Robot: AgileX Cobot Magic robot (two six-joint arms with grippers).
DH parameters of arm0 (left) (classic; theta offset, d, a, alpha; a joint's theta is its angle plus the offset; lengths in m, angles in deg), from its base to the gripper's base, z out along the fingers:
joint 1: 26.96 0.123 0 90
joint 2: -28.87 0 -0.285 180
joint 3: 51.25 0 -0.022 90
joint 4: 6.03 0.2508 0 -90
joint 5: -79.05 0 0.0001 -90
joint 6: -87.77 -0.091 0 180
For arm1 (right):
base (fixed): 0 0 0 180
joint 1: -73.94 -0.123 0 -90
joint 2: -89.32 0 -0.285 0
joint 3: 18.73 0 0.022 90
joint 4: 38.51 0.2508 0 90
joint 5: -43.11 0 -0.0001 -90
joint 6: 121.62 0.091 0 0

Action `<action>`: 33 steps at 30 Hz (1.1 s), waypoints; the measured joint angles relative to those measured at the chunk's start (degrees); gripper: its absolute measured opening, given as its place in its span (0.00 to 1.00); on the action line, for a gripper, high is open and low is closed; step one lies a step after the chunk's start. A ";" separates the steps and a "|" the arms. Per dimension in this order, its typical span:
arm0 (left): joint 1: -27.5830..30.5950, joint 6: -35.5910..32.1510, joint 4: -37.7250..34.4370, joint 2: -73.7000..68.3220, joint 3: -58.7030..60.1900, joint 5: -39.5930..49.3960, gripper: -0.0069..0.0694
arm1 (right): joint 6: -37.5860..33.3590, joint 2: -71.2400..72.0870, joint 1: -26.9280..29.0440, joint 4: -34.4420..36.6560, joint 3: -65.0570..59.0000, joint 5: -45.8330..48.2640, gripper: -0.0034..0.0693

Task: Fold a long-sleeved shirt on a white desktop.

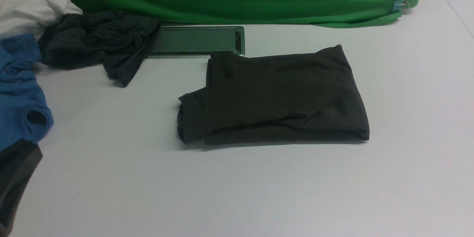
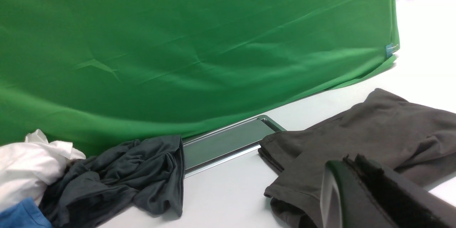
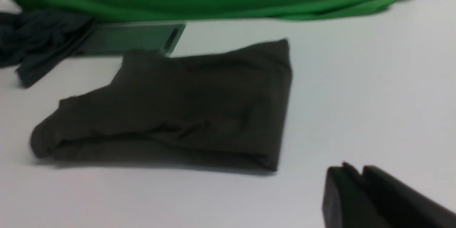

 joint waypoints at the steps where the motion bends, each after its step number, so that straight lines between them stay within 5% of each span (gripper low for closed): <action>1: 0.00 0.00 0.35 0.00 0.00 0.00 0.11 | -0.26 1.03 0.66 -0.06 -1.45 -1.42 0.08; 8: 0.00 0.00 0.82 0.00 0.00 0.00 0.11 | -2.86 14.35 6.98 -0.39 -18.38 -13.15 0.07; 33: 0.00 0.06 2.81 0.00 0.00 0.06 0.11 | -4.18 22.77 9.35 -4.95 -20.31 -7.55 0.12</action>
